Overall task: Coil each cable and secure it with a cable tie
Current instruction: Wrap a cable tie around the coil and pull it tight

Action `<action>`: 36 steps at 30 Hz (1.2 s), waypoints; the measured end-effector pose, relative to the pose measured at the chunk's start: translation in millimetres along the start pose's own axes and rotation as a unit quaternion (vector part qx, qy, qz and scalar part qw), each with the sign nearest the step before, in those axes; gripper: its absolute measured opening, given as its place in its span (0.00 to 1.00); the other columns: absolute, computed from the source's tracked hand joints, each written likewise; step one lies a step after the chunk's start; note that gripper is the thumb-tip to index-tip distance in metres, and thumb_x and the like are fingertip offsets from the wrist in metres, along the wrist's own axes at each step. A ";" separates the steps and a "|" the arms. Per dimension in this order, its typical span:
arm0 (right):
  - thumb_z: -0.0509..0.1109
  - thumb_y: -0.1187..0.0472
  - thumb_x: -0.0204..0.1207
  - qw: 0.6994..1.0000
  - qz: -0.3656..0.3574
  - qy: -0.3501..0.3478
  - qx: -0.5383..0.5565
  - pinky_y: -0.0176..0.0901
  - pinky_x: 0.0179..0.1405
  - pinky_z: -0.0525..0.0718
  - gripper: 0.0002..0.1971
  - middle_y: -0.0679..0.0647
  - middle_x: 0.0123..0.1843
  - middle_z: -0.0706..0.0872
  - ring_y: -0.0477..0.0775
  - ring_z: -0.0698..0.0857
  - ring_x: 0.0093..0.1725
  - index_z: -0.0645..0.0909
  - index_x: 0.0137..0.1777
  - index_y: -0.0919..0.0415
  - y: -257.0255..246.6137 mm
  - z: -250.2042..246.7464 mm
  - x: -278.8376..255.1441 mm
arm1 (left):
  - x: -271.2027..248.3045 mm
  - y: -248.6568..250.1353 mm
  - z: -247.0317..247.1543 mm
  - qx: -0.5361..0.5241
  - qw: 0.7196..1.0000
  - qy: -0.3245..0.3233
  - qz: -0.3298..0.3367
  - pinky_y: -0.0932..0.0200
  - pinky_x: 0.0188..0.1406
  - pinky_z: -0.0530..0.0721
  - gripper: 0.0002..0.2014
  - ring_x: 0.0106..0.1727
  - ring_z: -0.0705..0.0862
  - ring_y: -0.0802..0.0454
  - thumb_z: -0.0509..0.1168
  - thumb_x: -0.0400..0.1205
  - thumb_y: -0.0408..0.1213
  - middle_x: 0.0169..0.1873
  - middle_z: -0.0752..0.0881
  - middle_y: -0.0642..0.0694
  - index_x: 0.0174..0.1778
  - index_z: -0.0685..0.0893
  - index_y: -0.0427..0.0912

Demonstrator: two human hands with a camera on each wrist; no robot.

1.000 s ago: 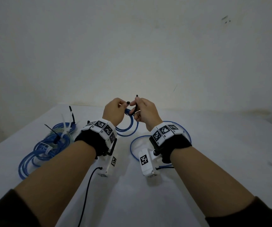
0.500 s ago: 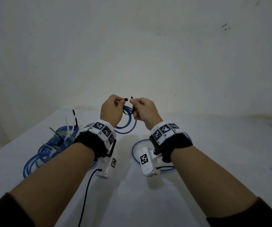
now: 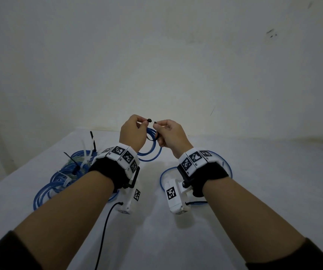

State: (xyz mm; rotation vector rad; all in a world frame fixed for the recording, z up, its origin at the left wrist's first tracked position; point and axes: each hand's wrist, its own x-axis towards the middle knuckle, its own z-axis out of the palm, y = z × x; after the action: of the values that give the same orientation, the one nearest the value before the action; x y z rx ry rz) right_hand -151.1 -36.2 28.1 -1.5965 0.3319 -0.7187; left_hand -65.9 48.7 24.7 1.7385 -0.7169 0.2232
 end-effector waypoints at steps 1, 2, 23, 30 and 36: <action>0.67 0.64 0.79 1.000 -0.004 -0.003 0.003 0.36 0.21 0.74 0.04 0.56 0.28 0.80 0.45 0.74 0.17 0.78 0.50 0.64 0.0 0.0 -1.2 | 0.2 0.0 -0.1 -0.004 1.000 0.001 -0.005 0.69 0.31 0.70 0.03 0.33 0.75 0.62 0.61 0.83 0.37 0.33 0.78 0.53 0.48 0.79 0.43; 0.67 0.65 0.79 1.000 -0.008 -0.005 0.004 0.35 0.20 0.73 0.04 0.56 0.28 0.81 0.45 0.73 0.17 0.77 0.51 0.65 0.1 0.0 -2.1 | 0.3 0.0 -0.1 -0.007 1.000 0.002 -0.008 0.68 0.31 0.70 0.03 0.33 0.75 0.62 0.61 0.83 0.37 0.33 0.78 0.53 0.48 0.79 0.44; 0.69 0.65 0.78 0.999 -0.041 -0.016 -0.015 0.35 0.20 0.73 0.06 0.57 0.29 0.82 0.46 0.73 0.18 0.77 0.49 0.66 3.2 0.1 -3.9 | -1.5 -6.2 -5.1 -0.035 0.999 -0.014 0.033 0.78 0.29 0.72 0.05 0.34 0.78 0.59 0.61 0.82 0.34 0.33 0.81 0.51 0.46 0.82 0.47; 0.69 0.65 0.78 0.999 -0.043 -0.014 -0.017 0.34 0.20 0.74 0.05 0.57 0.29 0.82 0.45 0.73 0.18 0.77 0.50 0.66 5.4 -0.8 -3.5 | -3.6 -8.9 -4.6 -0.046 0.998 -0.017 0.025 0.66 0.35 0.73 0.08 0.35 0.79 0.56 0.62 0.82 0.35 0.31 0.79 0.50 0.56 0.81 0.47; 0.69 0.65 0.78 0.998 -0.049 -0.018 -0.019 0.34 0.20 0.73 0.05 0.57 0.29 0.81 0.44 0.73 0.18 0.77 0.50 0.66 5.2 -1.5 -4.2 | -4.3 -9.1 -4.2 -0.042 0.998 -0.022 0.031 0.66 0.35 0.73 0.07 0.36 0.79 0.56 0.62 0.82 0.35 0.31 0.79 0.50 0.55 0.81 0.47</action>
State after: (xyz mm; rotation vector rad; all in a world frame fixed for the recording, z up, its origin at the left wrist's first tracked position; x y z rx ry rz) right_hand -154.2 -35.7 22.0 -1.6682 0.2443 -0.7622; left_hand -63.2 55.3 16.4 1.6472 -0.8011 0.1951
